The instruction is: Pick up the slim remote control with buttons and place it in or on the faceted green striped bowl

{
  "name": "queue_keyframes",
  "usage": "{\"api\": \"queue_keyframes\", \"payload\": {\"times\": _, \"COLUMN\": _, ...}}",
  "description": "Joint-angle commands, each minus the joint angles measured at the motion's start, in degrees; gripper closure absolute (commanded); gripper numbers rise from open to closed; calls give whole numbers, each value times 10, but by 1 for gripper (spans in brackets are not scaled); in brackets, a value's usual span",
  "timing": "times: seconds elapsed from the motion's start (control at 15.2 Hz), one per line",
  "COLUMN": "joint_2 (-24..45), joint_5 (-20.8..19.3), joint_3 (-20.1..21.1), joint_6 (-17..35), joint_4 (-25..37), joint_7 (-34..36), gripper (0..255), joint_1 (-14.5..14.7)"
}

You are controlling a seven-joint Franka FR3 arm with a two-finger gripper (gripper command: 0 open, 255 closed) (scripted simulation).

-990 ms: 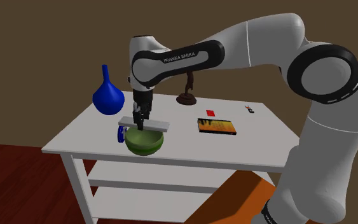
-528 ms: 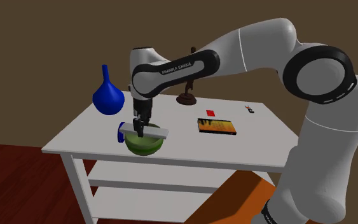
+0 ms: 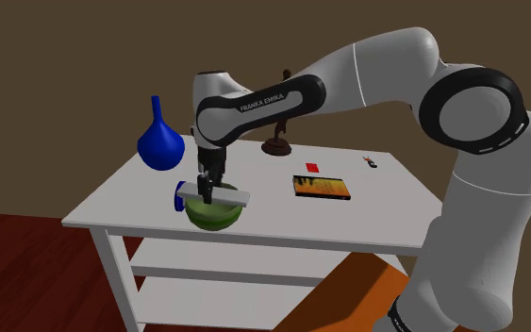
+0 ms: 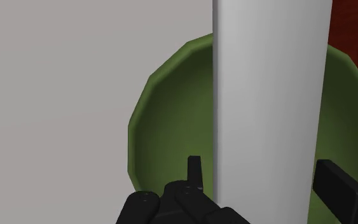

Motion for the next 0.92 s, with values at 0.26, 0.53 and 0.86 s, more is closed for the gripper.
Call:
{"api": "queue_keyframes", "payload": {"times": 0.26, "joint_2": 1, "joint_5": 0, "joint_3": 0, "joint_6": 0, "joint_4": 0, "joint_7": 0, "gripper": 0, "joint_1": 0}}
{"api": "queue_keyframes", "payload": {"times": 0.53, "joint_2": -15, "joint_5": 1, "joint_3": 0, "joint_6": -69, "joint_4": 53, "joint_7": 0, "gripper": 0, "joint_1": -1}}
{"api": "queue_keyframes", "payload": {"times": 0.86, "joint_2": -15, "joint_5": 1, "joint_3": 0, "joint_6": -69, "joint_4": 53, "joint_7": 0, "gripper": 0, "joint_1": -1}}
